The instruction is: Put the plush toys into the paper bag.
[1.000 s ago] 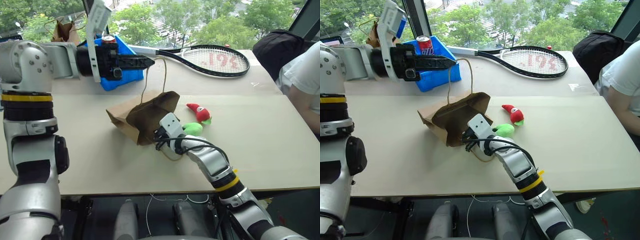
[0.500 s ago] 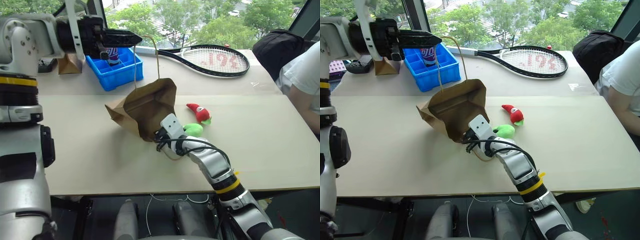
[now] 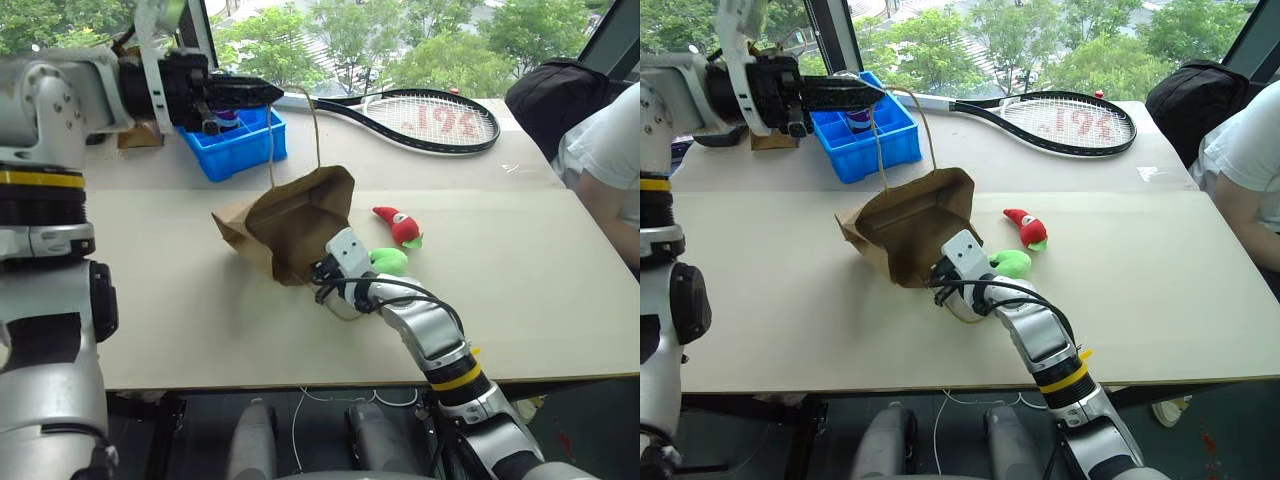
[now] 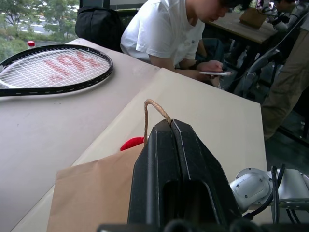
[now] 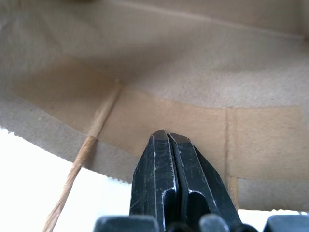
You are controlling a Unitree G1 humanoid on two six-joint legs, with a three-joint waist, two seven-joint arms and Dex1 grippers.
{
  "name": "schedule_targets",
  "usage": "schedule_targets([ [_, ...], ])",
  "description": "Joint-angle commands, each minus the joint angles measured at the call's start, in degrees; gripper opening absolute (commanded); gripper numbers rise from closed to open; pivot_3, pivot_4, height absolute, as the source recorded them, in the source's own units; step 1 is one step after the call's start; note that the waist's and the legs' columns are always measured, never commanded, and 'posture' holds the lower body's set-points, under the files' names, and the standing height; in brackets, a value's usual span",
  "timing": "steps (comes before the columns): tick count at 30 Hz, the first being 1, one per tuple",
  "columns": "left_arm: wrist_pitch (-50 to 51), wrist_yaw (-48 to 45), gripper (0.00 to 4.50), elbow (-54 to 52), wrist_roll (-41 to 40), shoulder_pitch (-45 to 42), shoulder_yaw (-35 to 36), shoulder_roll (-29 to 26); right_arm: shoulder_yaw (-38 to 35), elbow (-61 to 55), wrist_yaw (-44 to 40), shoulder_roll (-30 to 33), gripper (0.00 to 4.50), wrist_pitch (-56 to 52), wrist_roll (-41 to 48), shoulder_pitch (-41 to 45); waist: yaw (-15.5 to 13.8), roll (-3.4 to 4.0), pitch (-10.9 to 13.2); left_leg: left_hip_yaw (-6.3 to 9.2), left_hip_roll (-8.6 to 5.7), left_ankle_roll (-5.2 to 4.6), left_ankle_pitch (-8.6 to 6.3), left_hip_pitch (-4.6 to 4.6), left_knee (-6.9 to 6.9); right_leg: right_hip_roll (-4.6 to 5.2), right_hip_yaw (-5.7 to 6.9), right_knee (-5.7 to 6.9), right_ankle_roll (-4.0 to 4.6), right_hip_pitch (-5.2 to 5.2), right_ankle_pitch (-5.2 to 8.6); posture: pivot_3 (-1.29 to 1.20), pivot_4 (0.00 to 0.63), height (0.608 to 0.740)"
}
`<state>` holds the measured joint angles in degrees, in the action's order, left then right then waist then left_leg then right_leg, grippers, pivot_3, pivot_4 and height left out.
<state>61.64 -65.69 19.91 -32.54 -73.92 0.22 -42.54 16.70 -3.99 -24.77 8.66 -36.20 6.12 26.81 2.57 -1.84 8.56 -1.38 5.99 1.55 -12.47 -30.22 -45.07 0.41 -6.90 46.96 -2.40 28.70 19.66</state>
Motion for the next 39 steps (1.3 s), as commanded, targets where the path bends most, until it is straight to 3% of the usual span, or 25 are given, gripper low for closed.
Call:
schedule_targets([
  [1,0.91,0.69,0.0,-3.47,-2.22,-0.16,2.69,0.09,-4.14,-4.85,-0.51,-0.44,1.47,-1.34,3.49,0.55,0.07,0.0,0.0,0.0,0.0,0.0,0.0,-0.06,0.0,0.0,-0.01,0.01,0.0,0.05,0.0,0.0,0.15,0.659],
  [10,6.09,5.43,0.0,-9.84,-6.91,5.33,6.67,2.02,-10.79,-16.5,2.0,0.96,4.45,-10.7,7.78,2.74,0.16,0.01,0.0,0.0,0.0,0.01,0.01,-0.14,0.02,-0.01,-0.02,0.16,0.03,0.25,0.01,0.0,0.15,0.659],
  [15,7.52,6.5,0.0,-12.65,-9.01,7.63,7.24,1.92,-16.53,-24.88,1.36,5.08,4.45,-19.03,12.92,3.22,0.07,0.01,0.01,0.0,0.0,0.01,0.01,-0.2,0.04,-0.01,-0.02,0.16,0.05,0.28,0.02,0.0,0.15,0.659],
  [21,7.39,7.13,0.0,-12.78,-9.81,7.97,6.99,1.9,-25.18,-32.35,-2.82,14.87,4.45,-29.05,21.36,2.17,-0.03,0.01,0.01,0.0,-0.02,0.01,0.01,-0.19,0.03,0.0,-0.02,0.14,0.06,0.26,0.02,0.0,0.15,0.659],
  [24,6.89,6.86,0.0,-12.36,-9.71,7.66,6.5,1.95,-24.37,-33.04,-4.4,22.06,4.45,-34.35,22.24,-1.87,-0.14,0.01,0.01,-0.01,-0.03,0.01,0.01,-0.19,0.04,0.0,-0.03,0.14,0.07,0.27,0.04,0.0,0.15,0.659],
  [28,5.41,5.91,0.0,-11.8,-8.84,6.88,4.84,1.89,-20.54,-28.56,-1.34,21.08,4.45,-32.25,19.89,-5.51,0.14,-0.03,0.01,0.0,-0.04,0.0,0.01,-0.17,0.09,0.01,-0.02,0.1,0.11,0.26,0.06,0.0,0.15,0.659],
  [31,5.14,5.43,0.0,-11.38,-8.66,6.13,4.47,1.81,-15.44,-23.9,0.92,20.45,3.59,-27.41,15.47,-7.84,0.55,-0.02,0.02,-0.01,-0.05,0.0,0.02,-0.15,0.1,-0.01,-0.07,0.12,0.1,0.3,0.06,0.0,0.15,0.659],
  [35,4.57,5.0,0.0,-10.82,-8.4,5.7,4.02,1.48,-15.41,-23.63,0.91,19.63,2.32,-25.51,15.63,-7.94,0.75,-0.01,0.02,-0.01,-0.05,0.0,0.02,-0.15,0.1,-0.01,-0.08,0.12,0.1,0.29,0.06,0.0,0.15,0.659],
  [36,4.48,4.95,0.0,-10.73,-8.37,5.64,3.95,1.43,-15.52,-23.98,0.73,20.0,2.19,-25.31,15.67,-7.9,0.74,-0.01,0.02,-0.01,-0.05,0.0,0.02,-0.15,0.1,-0.01,-0.08,0.12,0.1,0.29,0.07,0.0,0.15,0.659],
  [39,4.3,4.86,0.0,-10.38,-8.2,5.42,3.72,1.42,-16.58,-26.45,-1.88,24.04,0.96,-25.34,16.63,-7.54,0.71,-0.01,0.02,-0.01,-0.05,0.0,0.02,-0.15,0.1,-0.01,-0.07,0.12,0.09,0.29,0.07,0.0,0.15,0.659],
])
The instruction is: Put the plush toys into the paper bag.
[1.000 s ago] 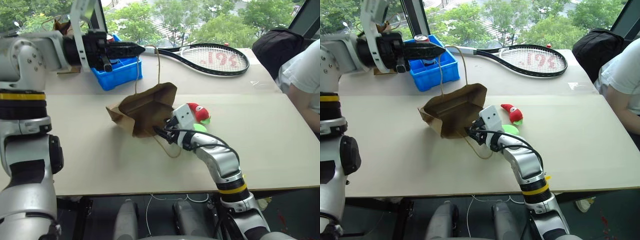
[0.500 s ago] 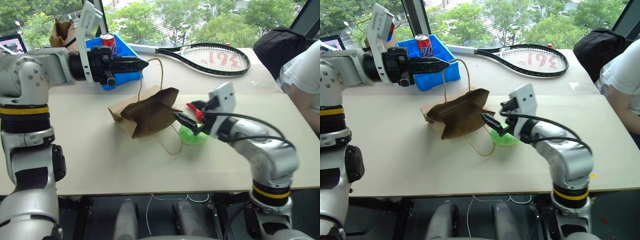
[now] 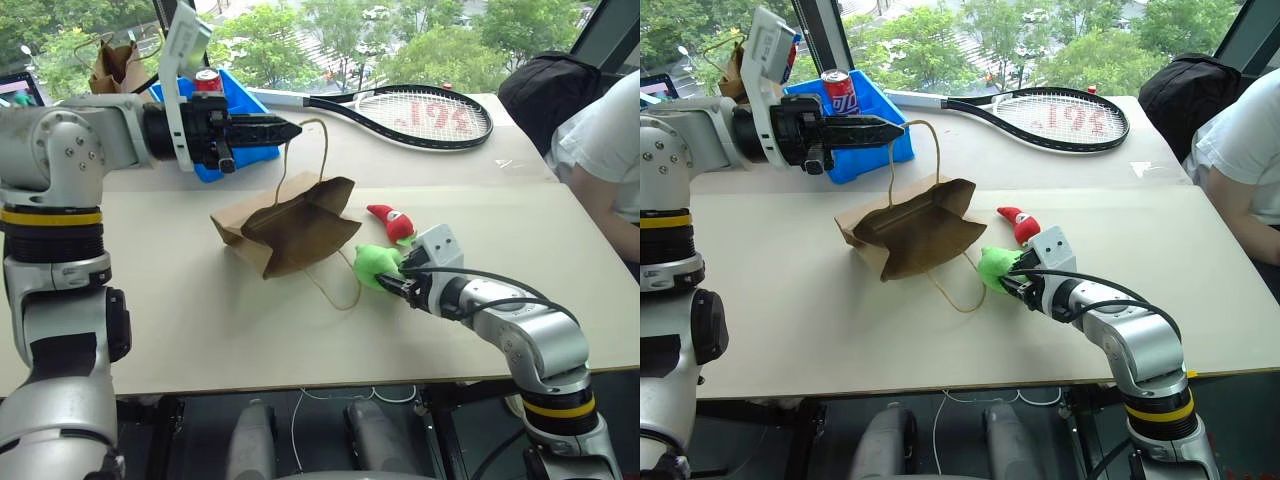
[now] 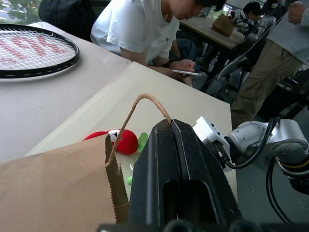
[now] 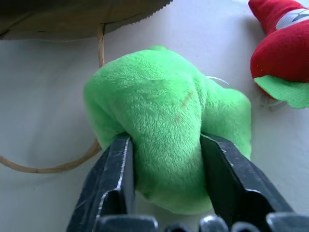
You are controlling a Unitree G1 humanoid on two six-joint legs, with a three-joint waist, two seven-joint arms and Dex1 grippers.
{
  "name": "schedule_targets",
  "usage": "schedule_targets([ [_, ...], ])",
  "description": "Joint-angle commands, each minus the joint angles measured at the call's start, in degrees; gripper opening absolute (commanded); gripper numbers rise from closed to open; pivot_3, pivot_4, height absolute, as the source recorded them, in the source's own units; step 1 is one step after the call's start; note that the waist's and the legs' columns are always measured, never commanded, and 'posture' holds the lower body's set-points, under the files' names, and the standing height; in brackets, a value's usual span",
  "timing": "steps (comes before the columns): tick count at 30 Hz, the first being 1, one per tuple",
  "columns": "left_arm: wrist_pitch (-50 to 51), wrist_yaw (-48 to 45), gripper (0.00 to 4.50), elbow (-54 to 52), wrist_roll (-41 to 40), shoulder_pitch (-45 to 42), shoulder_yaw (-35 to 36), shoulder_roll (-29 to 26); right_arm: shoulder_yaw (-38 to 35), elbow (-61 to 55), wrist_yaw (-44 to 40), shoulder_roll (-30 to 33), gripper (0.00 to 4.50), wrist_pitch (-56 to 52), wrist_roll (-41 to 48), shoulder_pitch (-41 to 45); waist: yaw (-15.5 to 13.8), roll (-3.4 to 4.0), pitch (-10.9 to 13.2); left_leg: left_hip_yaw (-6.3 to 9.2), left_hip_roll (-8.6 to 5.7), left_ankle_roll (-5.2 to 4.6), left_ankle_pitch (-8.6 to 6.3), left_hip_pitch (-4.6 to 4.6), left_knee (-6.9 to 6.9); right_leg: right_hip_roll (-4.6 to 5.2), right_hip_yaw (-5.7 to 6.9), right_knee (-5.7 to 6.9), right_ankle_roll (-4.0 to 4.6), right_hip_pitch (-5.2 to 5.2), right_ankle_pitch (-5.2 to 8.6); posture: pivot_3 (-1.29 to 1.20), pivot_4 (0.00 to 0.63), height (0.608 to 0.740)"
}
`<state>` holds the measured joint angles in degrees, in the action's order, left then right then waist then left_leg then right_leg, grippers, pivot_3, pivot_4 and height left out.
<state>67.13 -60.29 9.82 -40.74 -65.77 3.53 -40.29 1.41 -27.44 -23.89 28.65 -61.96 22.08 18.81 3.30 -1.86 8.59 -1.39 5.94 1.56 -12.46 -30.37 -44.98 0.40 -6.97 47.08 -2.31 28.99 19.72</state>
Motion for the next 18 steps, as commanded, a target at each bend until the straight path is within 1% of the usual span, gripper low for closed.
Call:
schedule_targets([
  [1,-1.24,-0.57,0.0,-0.1,0.09,-2.85,0.32,-0.83,-1.5,-4.28,-4.22,6.36,0.55,0.17,1.07,0.66,-0.04,0.02,0.03,0.0,0.0,0.0,0.0,0.0,0.0,0.0,0.0,0.0,0.0,0.0,0.0,0.0,0.15,0.659],
  [2,-1.23,-0.72,0.0,0.16,0.19,-3.05,0.12,-0.94,-2.39,-5.96,-6.12,8.66,0.39,-0.01,2.13,1.01,-0.08,0.04,0.05,-0.01,-0.02,0.0,0.0,-0.05,-0.01,0.01,-0.01,0.0,0.0,0.02,0.0,0.0,0.15,0.659],
  [3,-1.12,-0.97,0.0,0.63,0.25,-3.49,-0.09,-1.07,-4.76,-7.67,-8.11,10.32,0.08,-0.67,4.57,2.21,-0.19,0.03,0.06,-0.01,-0.02,0.0,0.0,-0.06,-0.01,0.02,-0.02,-0.01,0.0,0.03,0.0,0.0,0.15,0.659],
  [6,-1.26,-1.55,0.0,1.63,0.52,-4.45,-0.79,-1.1,-7.91,-10.07,-10.68,12.57,0.04,-1.79,9.12,5.77,-0.37,0.02,0.08,-0.01,-0.02,0.0,0.0,-0.05,-0.01,0.02,0.0,-0.04,-0.01,0.02,0.01,0.0,0.15,0.659],
  [9,-1.74,-2.56,0.0,2.02,0.66,-5.07,-1.77,-0.98,-6.39,-11.03,-9.88,11.9,0.04,-3.02,10.46,9.47,-0.33,0.02,0.08,0.01,0.0,0.0,0.0,0.0,0.02,-0.01,0.01,-0.03,-0.01,0.02,0.01,0.0,0.15,0.659],
  [12,-2.08,-3.98,0.0,2.53,1.09,-5.69,-3.25,-1.3,-2.19,-10.87,-7.39,8.99,0.04,-2.86,9.85,14.5,-0.24,0.03,0.09,0.01,-0.01,0.0,0.0,0.0,0.03,-0.01,0.0,-0.04,0.0,0.02,0.01,0.0,0.15,0.659],
  [15,-1.96,-4.23,0.0,2.58,1.26,-6.2,-3.61,-1.01,0.86,-10.2,-6.01,7.64,0.04,-2.06,8.55,17.78,-0.38,0.05,0.11,0.01,-0.01,0.0,0.0,-0.05,0.03,0.0,0.0,-0.04,0.0,0.05,0.01,0.0,0.15,0.659],
  [16,-1.86,-4.3,0.0,2.5,1.27,-6.29,-3.68,-0.94,1.53,-10.0,-6.11,9.02,0.04,-2.05,7.75,18.15,-0.5,0.05,0.11,0.01,-0.01,0.0,0.0,-0.05,0.03,0.0,0.0,-0.04,0.0,0.06,0.01,0.0,0.15,0.659],
  [18,-1.45,-4.5,0.0,2.09,1.07,-6.22,-3.76,-1.04,1.9,-9.67,-7.43,14.06,0.04,-1.64,5.91,17.08,-0.86,0.06,0.12,0.0,-0.01,0.0,0.0,-0.07,0.03,0.01,0.0,-0.07,0.0,0.06,0.01,0.0,0.15,0.659],
])
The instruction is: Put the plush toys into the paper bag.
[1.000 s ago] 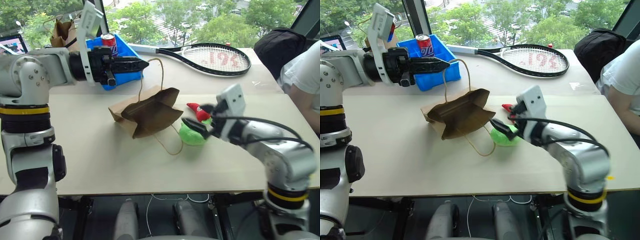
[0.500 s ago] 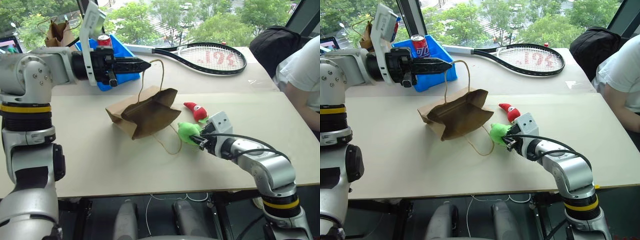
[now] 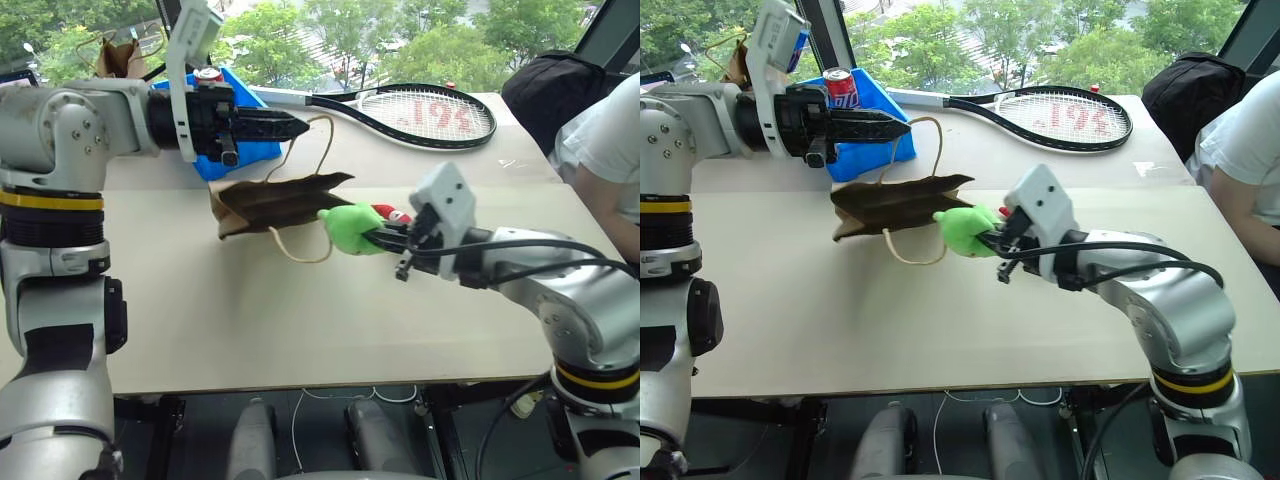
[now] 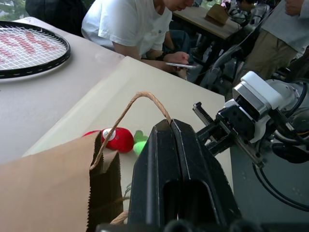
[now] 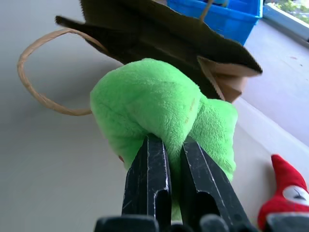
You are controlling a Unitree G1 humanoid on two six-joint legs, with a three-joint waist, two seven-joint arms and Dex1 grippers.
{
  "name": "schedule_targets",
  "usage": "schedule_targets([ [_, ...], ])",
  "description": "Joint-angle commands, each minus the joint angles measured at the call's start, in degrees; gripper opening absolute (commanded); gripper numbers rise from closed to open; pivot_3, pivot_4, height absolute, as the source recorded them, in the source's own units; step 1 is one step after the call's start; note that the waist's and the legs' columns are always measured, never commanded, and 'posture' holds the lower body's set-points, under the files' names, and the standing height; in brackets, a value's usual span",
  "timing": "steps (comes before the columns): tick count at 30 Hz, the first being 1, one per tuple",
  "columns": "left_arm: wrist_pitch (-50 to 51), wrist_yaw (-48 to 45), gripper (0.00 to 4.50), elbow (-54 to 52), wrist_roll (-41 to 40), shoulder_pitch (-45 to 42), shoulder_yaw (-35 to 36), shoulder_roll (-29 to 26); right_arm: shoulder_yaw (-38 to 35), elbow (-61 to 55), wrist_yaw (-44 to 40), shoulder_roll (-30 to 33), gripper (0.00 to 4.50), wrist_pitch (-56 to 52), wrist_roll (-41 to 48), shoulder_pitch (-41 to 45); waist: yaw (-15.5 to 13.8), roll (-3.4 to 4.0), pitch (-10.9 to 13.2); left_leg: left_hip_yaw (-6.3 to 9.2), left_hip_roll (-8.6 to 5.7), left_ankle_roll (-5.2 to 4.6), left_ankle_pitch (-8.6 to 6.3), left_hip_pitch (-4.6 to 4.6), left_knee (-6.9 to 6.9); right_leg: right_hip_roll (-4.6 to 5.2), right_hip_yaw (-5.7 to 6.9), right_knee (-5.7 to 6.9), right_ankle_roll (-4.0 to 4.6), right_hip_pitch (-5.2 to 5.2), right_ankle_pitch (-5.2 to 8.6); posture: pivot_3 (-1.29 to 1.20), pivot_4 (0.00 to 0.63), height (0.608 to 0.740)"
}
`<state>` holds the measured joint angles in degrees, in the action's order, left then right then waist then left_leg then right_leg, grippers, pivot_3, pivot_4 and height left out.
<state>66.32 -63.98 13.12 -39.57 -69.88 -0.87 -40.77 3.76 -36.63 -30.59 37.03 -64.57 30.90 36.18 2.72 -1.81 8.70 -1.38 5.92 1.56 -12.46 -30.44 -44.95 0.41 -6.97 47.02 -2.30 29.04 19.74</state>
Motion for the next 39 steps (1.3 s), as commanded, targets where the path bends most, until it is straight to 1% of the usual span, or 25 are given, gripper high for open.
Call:
schedule_targets([
  [1,-0.41,-0.98,0.0,-1.48,-0.25,-1.98,0.6,-0.71,-0.87,-0.35,-1.62,8.35,0.04,1.21,-3.51,-1.29,-0.64,0.01,0.02,0.0,-0.01,0.0,0.0,-0.05,0.0,0.02,0.02,-0.01,0.0,0.0,0.0,0.0,0.15,0.659],
  [5,0.82,-1.36,0.0,-2.62,-0.8,-1.08,0.3,-1.15,-5.51,0.07,-6.43,17.3,0.04,2.75,-3.12,-6.66,-1.14,0.0,0.03,0.0,-0.05,0.0,0.0,-0.21,-0.01,0.06,0.01,-0.16,0.01,0.04,0.0,0.0,0.15,0.659],
  [8,1.79,-0.78,0.0,-3.09,-1.43,-0.45,0.66,-0.34,-8.74,1.46,-8.97,21.41,0.04,5.2,-3.63,-9.91,-1.14,0.0,0.03,0.0,-0.05,0.0,0.0,-0.21,0.0,0.05,0.02,-0.13,0.0,0.06,0.01,0.0,0.15,0.659],
  [10,2.31,-0.01,0.0,-3.02,-1.67,-0.28,0.92,0.69,-10.35,1.45,-9.88,21.51,0.04,6.26,-2.53,-9.55,-0.74,0.0,0.03,0.0,-0.05,0.0,0.0,-0.16,-0.01,0.05,0.01,-0.1,-0.03,0.05,0.02,0.0,0.15,0.659],
  [12,3.0,0.61,0.0,-3.09,-2.23,-0.13,1.26,1.57,-11.24,0.91,-9.88,20.13,0.04,6.45,-1.0,-7.55,-0.28,0.0,0.03,0.0,-0.04,0.0,0.0,-0.1,-0.01,0.04,0.0,-0.05,-0.03,0.04,0.02,0.0,0.15,0.659],
  [14,3.84,1.29,0.0,-3.51,-2.87,0.26,1.77,2.46,-10.47,0.04,-9.91,19.41,0.04,7.55,-0.92,-5.66,0.09,0.01,0.03,0.0,-0.04,0.0,0.0,-0.06,-0.01,0.02,-0.02,-0.01,-0.03,0.04,0.02,0.0,0.15,0.659],
  [19,5.14,3.94,0.0,-4.13,-4.12,1.26,3.08,4.94,-8.32,-2.55,-9.64,16.95,0.04,6.25,1.27,-3.11,-0.12,0.02,0.04,0.01,-0.05,0.0,0.0,-0.08,0.02,0.01,-0.02,-0.01,-0.02,0.03,0.03,0.0,0.15,0.659],
  [21,5.73,4.7,0.0,-4.41,-4.68,1.36,3.54,5.64,-6.64,-2.63,-8.36,14.81,0.04,5.81,1.37,-2.37,-0.15,0.02,0.04,0.01,-0.05,0.0,0.0,-0.1,0.01,0.02,-0.02,-0.02,-0.02,0.03,0.03,0.0,0.15,0.659],
  [24,6.32,5.36,0.0,-4.32,-5.28,1.03,4.07,6.27,-0.76,-1.7,-6.28,10.55,0.04,6.78,-0.69,-1.65,-0.18,0.02,0.04,0.01,-0.05,0.0,0.0,-0.09,0.0,0.02,-0.02,-0.02,-0.02,0.01,0.03,0.0,0.15,0.659],
  [26,6.58,5.6,0.0,-3.84,-5.45,0.59,4.39,6.58,4.57,1.85,-4.57,6.54,0.04,9.61,-4.2,-0.3,-0.04,0.02,0.04,0.03,-0.05,0.0,0.0,-0.07,0.0,0.02,-0.01,-0.01,-0.02,0.0,0.03,0.0,0.15,0.659],
  [28,6.9,5.87,0.0,-3.87,-6.01,0.31,4.74,7.1,10.31,6.74,-3.81,4.19,0.04,13.25,-9.39,1.54,0.0,0.04,0.05,0.02,-0.05,0.0,0.01,-0.05,0.0,0.01,-0.03,0.0,0.0,0.02,0.02,0.0,0.15,0.659],
  [31,7.49,6.46,0.0,-4.69,-7.25,0.37,5.21,7.95,16.08,13.76,-4.24,1.69,0.04,18.04,-15.35,4.48,-0.1,0.04,0.06,0.02,-0.06,0.0,0.01,-0.07,-0.01,0.01,-0.03,0.0,0.0,0.03,0.01,0.0,0.15,0.659],
  [33,8.55,7.27,0.0,-5.3,-8.19,0.46,5.7,8.69,19.05,18.5,-4.84,0.21,0.04,20.62,-18.8,7.33,-0.14,0.04,0.06,0.02,-0.06,0.0,0.01,-0.1,0.0,0.01,-0.02,0.0,0.04,0.04,-0.01,0.0,0.15,0.659],
  [36,9.37,8.72,0.0,-5.77,-9.03,0.54,6.55,9.76,22.19,23.85,-5.95,-1.74,0.04,23.69,-22.62,9.19,-0.3,0.04,0.06,0.02,-0.06,0.0,0.01,-0.15,-0.01,0.02,0.0,0.0,0.21,0.05,-0.11,0.0,0.15,0.659],
  [39,9.78,10.01,0.0,-6.2,-9.74,0.69,7.05,10.33,23.43,27.55,-6.68,-4.06,0.04,26.34,-25.04,9.71,-0.26,0.04,0.06,0.02,-0.06,0.0,0.01,-0.15,-0.01,0.02,0.01,0.0,0.22,0.05,-0.11,0.0,0.15,0.659],
])
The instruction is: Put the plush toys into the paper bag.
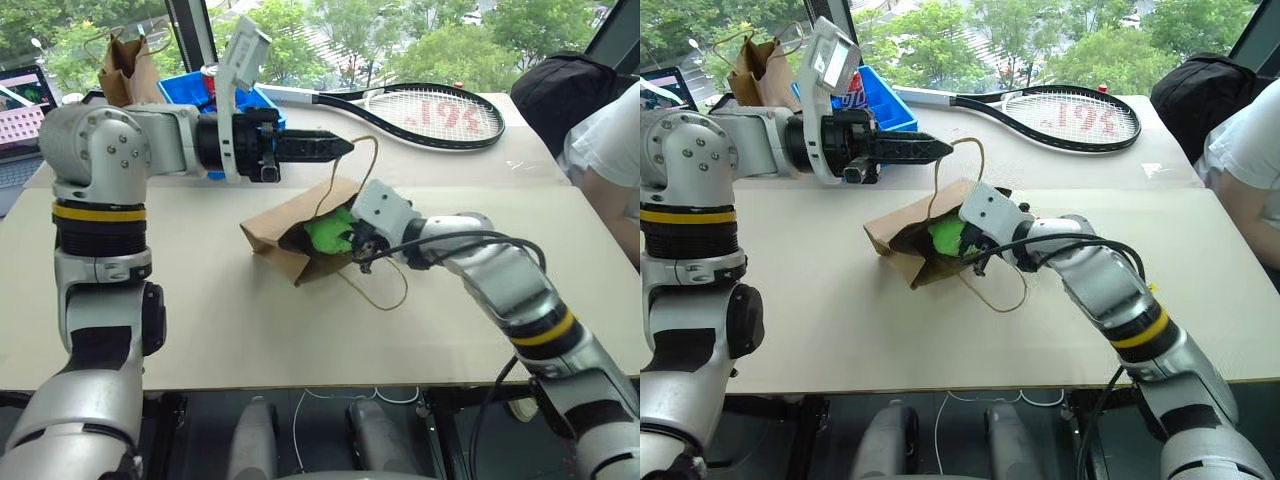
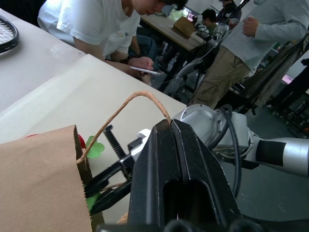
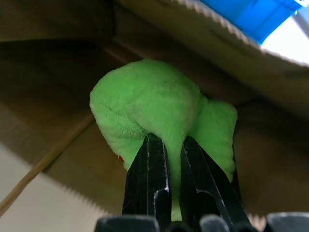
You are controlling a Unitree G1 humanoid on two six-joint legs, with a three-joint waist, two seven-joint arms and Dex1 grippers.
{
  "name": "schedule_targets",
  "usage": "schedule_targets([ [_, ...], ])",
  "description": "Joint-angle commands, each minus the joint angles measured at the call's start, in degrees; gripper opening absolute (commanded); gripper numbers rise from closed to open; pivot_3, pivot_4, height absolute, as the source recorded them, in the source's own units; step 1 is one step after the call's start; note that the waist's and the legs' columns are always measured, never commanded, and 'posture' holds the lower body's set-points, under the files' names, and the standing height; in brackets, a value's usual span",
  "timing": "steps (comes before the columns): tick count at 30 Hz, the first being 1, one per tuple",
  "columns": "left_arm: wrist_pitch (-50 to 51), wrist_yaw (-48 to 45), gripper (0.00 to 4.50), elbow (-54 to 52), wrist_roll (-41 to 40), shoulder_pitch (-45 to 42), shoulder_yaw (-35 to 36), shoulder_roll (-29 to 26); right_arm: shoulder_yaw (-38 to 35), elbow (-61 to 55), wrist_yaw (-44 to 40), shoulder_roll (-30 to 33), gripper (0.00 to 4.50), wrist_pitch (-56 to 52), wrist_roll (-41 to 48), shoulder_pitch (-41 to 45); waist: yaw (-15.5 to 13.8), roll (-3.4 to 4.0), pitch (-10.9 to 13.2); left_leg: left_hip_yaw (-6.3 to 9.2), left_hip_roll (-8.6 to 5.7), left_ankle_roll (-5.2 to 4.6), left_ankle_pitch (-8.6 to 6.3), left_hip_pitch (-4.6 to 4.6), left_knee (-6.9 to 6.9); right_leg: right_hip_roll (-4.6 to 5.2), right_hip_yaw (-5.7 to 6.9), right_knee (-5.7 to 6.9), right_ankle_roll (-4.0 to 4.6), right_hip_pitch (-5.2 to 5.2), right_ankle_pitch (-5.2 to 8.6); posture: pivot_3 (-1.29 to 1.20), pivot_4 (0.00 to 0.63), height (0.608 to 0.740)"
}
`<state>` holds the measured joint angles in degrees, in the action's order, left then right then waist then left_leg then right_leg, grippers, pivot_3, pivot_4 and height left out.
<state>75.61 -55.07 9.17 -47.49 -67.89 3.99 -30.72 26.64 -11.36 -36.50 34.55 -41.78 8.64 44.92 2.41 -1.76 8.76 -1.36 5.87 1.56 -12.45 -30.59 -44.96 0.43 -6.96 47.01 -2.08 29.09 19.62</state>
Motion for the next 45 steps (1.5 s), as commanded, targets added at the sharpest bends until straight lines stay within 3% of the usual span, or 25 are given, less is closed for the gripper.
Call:
schedule_targets([
  [1,0.79,1.59,0.0,-2.55,-2.14,-1.09,2.56,0.46,-0.06,3.74,0.27,-3.85,0.04,4.67,-3.08,1.2,0.08,0.0,0.0,0.0,0.0,0.0,0.0,-0.01,0.0,0.0,-0.01,0.01,0.01,0.01,0.0,0.0,0.15,0.659],
  [4,1.32,2.81,0.0,-3.15,-2.87,-0.38,3.54,0.58,-3.79,6.12,2.87,-9.66,0.04,5.67,-1.77,0.36,0.42,0.0,0.0,0.02,0.0,0.01,0.0,0.01,-0.01,-0.01,0.0,0.07,0.04,0.03,-0.02,0.0,0.15,0.659],
  [6,1.24,3.36,0.0,-3.32,-3.1,-0.02,3.78,0.37,-5.23,5.61,3.04,-10.6,0.87,5.21,-1.86,-0.82,0.35,0.0,0.0,0.05,0.0,0.01,0.01,0.02,-0.01,-0.01,0.0,0.18,0.06,0.03,-0.03,0.0,0.15,0.659],
  [11,0.52,4.07,0.0,-3.77,-3.02,1.29,3.6,-0.25,-12.14,-3.03,2.79,-10.0,2.47,-0.04,1.64,-5.43,-0.18,0.01,0.0,0.09,-0.01,0.03,0.01,-0.03,-0.06,0.0,0.05,0.16,0.06,-0.02,-0.04,0.0,0.15,0.659],
  [17,-0.61,4.13,0.0,-4.48,-2.1,3.55,2.15,-0.78,-20.23,-16.22,0.04,-4.08,4.45,-10.4,8.78,-10.4,0.01,0.01,0.01,0.11,-0.02,0.03,0.01,-0.02,-0.08,0.0,0.06,0.18,0.07,-0.02,-0.04,0.0,0.15,0.659],
  [22,-1.34,4.2,0.0,-5.63,-1.85,5.64,1.09,-1.26,-35.34,-22.51,-4.39,4.13,4.45,-18.94,18.78,-14.13,-0.01,0.01,0.01,0.12,-0.03,0.02,0.01,-0.02,-0.06,0.0,0.06,0.15,0.07,-0.03,-0.03,0.0,0.15,0.659],
  [26,-1.09,4.78,0.0,-6.05,-2.32,5.86,1.6,-1.34,-36.4,-15.13,-0.77,9.45,4.45,-15.66,13.34,-16.21,0.17,0.01,0.01,0.12,-0.04,0.02,0.01,0.08,-0.06,0.0,0.05,0.13,-0.05,-0.08,0.03,0.0,0.15,0.659],
  [34,-0.42,6.14,0.0,-7.34,-3.04,6.12,2.76,-2.02,-29.21,13.22,5.85,-1.27,4.45,3.54,3.99,-11.43,1.06,0.02,0.02,0.09,-0.05,0.02,0.01,0.19,-0.04,-0.02,-0.02,0.14,-0.2,-0.12,0.12,0.0,0.15,0.659],
  [39,-0.02,7.27,0.0,-8.78,-3.65,7.19,3.63,-2.14,-28.63,24.55,6.2,-6.56,4.45,10.88,2.93,-8.5,1.12,0.04,0.04,0.1,-0.07,0.02,0.01,0.03,-0.04,0.0,-0.02,0.15,0.04,-0.06,-0.02,0.0,0.15,0.659],
  [42,0.13,8.03,0.0,-9.41,-4.01,7.62,4.16,-1.86,-27.52,30.16,7.2,-8.48,3.75,14.55,1.14,-8.17,1.13,0.05,0.04,0.11,-0.07,0.03,0.01,0.01,-0.08,0.0,0.0,0.16,0.04,-0.05,-0.02,0.0,0.15,0.659],
  [45,0.18,8.35,0.0,-9.81,-4.29,7.91,4.26,-1.78,-27.74,31.42,6.85,-9.35,2.69,16.65,0.97,-8.63,1.06,0.05,0.04,0.11,-0.07,0.03,0.01,0.02,-0.08,0.0,0.02,0.17,0.04,-0.07,-0.02,0.0,0.15,0.659],
])
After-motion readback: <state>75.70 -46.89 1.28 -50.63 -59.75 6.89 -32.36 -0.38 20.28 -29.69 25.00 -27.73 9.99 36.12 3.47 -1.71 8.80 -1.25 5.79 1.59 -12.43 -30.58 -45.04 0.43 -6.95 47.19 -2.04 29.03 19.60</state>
